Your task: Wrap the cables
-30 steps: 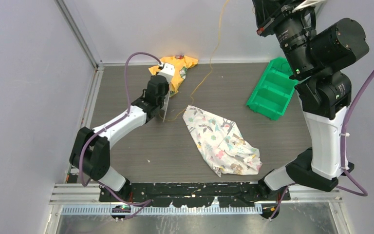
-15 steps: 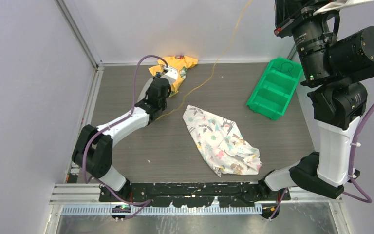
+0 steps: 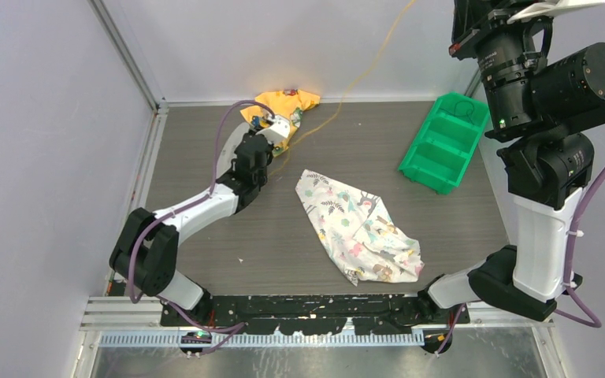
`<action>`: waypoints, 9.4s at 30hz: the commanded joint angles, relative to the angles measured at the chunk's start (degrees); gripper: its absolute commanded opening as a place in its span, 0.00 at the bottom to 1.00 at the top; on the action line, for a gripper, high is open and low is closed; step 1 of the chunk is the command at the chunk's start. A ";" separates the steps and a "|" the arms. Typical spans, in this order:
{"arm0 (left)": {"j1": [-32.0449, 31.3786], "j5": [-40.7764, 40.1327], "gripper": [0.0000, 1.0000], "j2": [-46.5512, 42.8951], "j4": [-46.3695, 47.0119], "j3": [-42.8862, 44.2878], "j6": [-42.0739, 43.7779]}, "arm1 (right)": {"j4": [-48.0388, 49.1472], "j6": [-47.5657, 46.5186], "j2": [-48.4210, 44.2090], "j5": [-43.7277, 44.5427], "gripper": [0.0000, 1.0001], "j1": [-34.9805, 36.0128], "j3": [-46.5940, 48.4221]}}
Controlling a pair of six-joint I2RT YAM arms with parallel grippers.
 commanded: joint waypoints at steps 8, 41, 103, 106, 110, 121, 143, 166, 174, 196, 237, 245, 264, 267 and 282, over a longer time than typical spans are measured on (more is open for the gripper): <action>5.58 27.16 0.00 -10.70 -14.81 -0.14 2.16 | 3.08 -12.46 -1.14 12.23 0.01 -0.81 -1.61; 5.64 37.60 0.00 -25.48 -35.86 4.03 11.38 | -3.69 6.85 2.84 -0.80 0.01 -23.13 -15.75; 6.93 46.97 0.00 -33.16 -39.94 14.21 -0.93 | 46.50 12.70 18.28 -47.65 0.49 -2.85 -71.72; 6.93 46.26 0.00 -33.62 -39.63 13.87 -1.31 | 47.35 14.11 18.21 -47.06 0.35 -2.90 -72.50; 6.98 44.73 0.00 -33.95 -38.00 13.38 -3.37 | 49.14 17.30 17.61 -43.92 0.01 -2.95 -73.55; 7.02 44.63 0.00 -33.82 -39.50 15.34 -5.17 | 47.10 18.67 17.19 -45.94 0.69 -3.34 -75.83; 7.02 44.46 0.00 -34.65 -40.33 16.26 -6.58 | 54.87 30.47 21.54 -37.91 0.00 -4.16 -78.92; 7.72 41.90 0.00 -32.24 -14.42 16.95 -51.57 | 41.55 24.74 13.32 -33.90 0.01 -4.34 -81.58; 7.66 13.22 0.00 -32.66 -7.50 11.76 -56.20 | 43.91 28.48 9.55 -33.44 0.01 5.41 -82.55; -2.76 -25.90 0.00 -21.35 -4.30 13.03 -40.48 | 37.80 41.14 6.93 -32.34 0.01 19.26 -69.28; -3.32 20.63 0.01 -16.15 -23.09 19.85 -31.74 | 31.52 27.49 -0.05 -39.58 0.07 7.61 -60.95; -3.33 30.70 0.01 -18.42 -26.31 19.69 -23.26 | 29.50 25.38 -0.37 -38.88 0.09 4.69 -61.08; 0.41 47.07 0.00 -23.67 -32.41 23.71 -25.98 | 31.40 29.54 -0.45 -38.84 0.25 -3.63 -65.44; 1.44 46.97 0.00 -24.24 -32.53 24.38 -27.57 | 32.08 30.34 -0.30 -38.72 0.32 -3.97 -66.33; 2.89 47.20 0.00 -23.66 -33.30 25.49 -28.99 | 33.81 29.18 -9.59 -42.26 0.66 -7.21 -75.44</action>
